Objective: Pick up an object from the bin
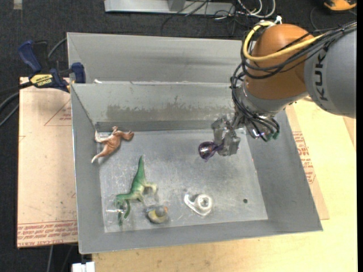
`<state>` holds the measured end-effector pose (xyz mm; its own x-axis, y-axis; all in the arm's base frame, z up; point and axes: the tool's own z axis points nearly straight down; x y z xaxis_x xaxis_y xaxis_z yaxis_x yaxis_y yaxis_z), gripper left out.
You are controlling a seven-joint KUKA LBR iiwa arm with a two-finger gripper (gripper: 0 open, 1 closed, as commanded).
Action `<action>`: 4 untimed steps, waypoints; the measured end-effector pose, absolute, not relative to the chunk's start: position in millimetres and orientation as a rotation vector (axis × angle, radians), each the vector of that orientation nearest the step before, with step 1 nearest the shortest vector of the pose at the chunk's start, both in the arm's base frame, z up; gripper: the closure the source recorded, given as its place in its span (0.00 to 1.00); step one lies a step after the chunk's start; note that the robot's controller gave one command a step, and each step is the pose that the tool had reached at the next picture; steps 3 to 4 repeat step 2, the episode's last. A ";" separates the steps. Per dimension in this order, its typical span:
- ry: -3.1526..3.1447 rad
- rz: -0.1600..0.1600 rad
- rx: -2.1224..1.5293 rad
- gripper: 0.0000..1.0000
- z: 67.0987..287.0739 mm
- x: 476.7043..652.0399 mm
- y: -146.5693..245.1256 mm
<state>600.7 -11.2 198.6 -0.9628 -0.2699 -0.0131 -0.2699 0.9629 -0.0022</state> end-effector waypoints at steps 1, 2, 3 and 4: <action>3.097 0.003 -0.382 1.00 93.0 616.7 28.5; 3.091 -0.002 -0.390 1.00 315.2 603.8 4.7; 3.091 -0.002 -0.390 1.00 315.2 603.8 4.7; 3.091 -0.002 -0.390 1.00 315.2 603.8 4.7</action>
Offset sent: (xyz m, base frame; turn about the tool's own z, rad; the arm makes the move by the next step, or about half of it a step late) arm 0.0010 0.0159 0.1112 0.0189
